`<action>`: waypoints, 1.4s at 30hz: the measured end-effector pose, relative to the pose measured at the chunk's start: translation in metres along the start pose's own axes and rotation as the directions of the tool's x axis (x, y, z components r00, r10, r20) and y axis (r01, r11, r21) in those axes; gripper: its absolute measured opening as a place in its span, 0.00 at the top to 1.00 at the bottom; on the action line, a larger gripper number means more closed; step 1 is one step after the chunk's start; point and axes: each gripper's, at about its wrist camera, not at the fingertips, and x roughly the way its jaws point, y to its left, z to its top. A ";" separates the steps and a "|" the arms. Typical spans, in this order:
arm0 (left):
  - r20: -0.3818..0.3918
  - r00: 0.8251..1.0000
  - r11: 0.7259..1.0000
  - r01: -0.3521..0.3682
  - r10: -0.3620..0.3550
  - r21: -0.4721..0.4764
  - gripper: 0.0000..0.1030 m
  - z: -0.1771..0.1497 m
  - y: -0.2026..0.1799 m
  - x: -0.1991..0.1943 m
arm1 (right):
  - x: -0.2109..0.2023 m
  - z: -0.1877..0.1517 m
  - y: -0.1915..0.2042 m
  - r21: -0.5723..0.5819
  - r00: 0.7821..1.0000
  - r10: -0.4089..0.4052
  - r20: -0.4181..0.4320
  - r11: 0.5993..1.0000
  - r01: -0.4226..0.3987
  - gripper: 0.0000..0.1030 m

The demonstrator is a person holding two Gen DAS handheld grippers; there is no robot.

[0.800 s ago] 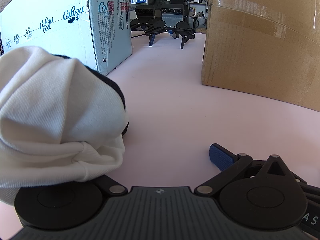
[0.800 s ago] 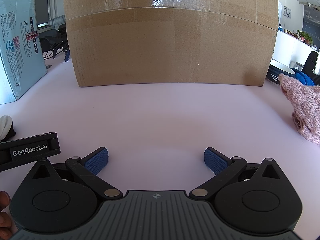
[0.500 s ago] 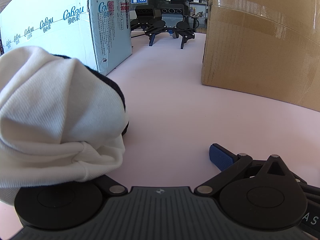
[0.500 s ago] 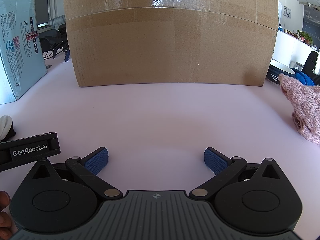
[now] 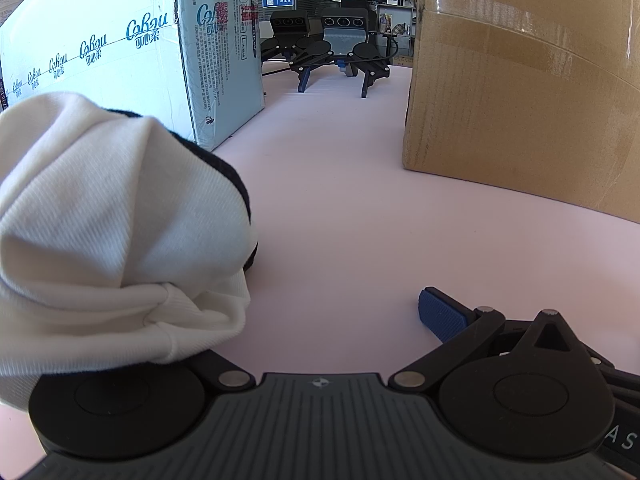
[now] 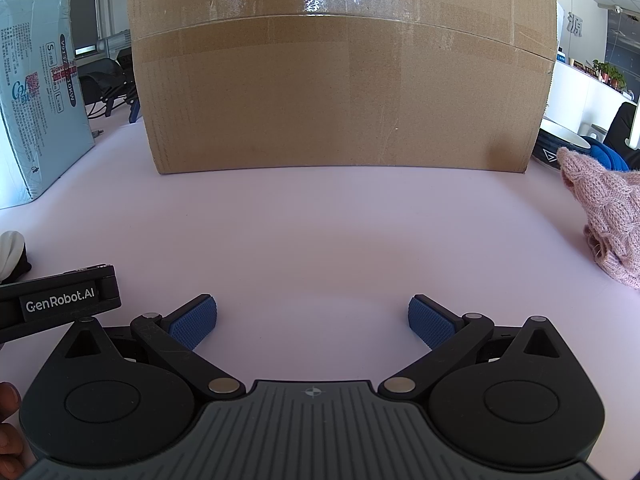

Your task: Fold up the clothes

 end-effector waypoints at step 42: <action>0.004 1.000 1.000 -0.008 0.008 0.008 0.00 -0.001 -0.002 0.001 | -0.007 -0.004 -0.009 0.037 0.999 0.033 0.011 0.999 -0.033 0.00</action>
